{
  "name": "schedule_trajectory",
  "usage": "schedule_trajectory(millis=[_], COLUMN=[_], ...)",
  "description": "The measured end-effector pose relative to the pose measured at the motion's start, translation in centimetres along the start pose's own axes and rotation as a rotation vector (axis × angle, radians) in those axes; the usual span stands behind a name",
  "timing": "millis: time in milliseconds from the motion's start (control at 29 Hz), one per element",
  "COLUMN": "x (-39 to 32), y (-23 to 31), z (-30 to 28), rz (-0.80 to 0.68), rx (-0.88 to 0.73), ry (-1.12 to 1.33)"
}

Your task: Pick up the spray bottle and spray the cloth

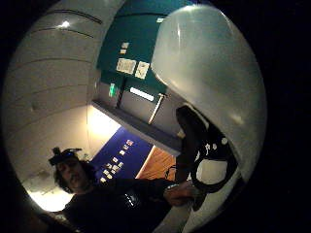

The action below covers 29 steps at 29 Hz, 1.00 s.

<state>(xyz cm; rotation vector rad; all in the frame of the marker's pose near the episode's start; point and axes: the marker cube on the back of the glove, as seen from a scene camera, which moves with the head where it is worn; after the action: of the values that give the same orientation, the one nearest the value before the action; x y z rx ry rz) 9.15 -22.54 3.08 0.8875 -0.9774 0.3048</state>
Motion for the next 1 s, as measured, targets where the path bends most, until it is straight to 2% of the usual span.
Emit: schedule_trajectory(millis=[276, 518, 656, 828, 1001], x=[0.7, 2.9, 1.9, -1.2, -3.4], y=[0.5, 2.7, 3.6, 3.7, 4.5], z=[0.0, 0.2, -0.9, -4.6, -7.5], rz=[0.025, 0.126, 0.177, 0.069, -0.132], rx=[-0.008, -0.009, 0.023, 0.054, -0.160], ry=[-0.006, -0.007, 0.007, 0.250, 0.526])
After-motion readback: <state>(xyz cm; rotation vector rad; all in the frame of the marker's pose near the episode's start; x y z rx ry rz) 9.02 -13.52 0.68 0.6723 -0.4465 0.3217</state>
